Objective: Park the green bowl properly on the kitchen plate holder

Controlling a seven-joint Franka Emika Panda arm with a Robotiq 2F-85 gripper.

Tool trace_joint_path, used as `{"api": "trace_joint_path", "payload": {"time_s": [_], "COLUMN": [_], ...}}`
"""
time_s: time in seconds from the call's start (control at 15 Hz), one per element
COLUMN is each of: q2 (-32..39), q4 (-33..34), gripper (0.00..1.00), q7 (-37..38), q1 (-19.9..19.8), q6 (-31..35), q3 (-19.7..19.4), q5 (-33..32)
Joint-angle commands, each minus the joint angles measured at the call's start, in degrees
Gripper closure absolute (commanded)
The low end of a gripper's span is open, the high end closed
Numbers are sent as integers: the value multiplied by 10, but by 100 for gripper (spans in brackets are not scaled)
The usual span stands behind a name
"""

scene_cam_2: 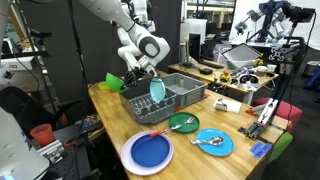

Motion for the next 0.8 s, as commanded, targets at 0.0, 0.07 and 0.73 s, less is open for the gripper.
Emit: {"api": "trace_joint_path", "payload": {"time_s": [0.0,0.07,0.73], "q2": [60,74,169], "q4": [59,71,174], "gripper": [99,99,99], "q7": [20,30,184], "q1": [-20,-24,-10], "q6": [-83,-100,-115], "q3": [0,-1,-40], "q5": [57,73,125]}}
